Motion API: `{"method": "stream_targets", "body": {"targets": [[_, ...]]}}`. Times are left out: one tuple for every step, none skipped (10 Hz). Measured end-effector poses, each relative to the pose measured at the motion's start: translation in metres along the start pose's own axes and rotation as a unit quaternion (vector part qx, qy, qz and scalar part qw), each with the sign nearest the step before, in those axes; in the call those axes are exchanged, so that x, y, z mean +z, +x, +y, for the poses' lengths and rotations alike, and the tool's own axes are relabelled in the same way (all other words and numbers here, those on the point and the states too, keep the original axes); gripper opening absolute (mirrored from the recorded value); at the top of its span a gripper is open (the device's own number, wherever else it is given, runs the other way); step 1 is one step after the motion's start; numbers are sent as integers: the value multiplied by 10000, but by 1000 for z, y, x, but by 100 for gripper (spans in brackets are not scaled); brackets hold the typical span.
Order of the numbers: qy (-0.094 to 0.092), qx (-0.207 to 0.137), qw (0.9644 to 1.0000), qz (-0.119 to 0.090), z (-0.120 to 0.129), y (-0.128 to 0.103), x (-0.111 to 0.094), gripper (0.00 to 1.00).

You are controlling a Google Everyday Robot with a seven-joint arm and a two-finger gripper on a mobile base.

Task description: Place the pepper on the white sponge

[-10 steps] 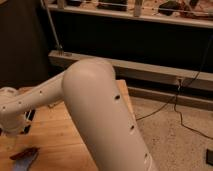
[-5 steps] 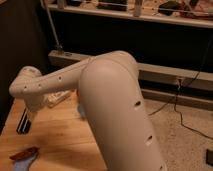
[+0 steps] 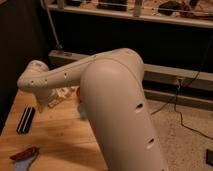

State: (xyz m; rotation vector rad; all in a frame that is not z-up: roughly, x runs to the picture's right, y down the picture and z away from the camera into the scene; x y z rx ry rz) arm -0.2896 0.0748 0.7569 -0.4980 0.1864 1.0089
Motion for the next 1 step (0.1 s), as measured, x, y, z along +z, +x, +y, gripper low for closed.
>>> {"method": "stream_targets", "body": {"targets": [[4, 4, 10000, 0, -1, 0, 0, 80]]}}
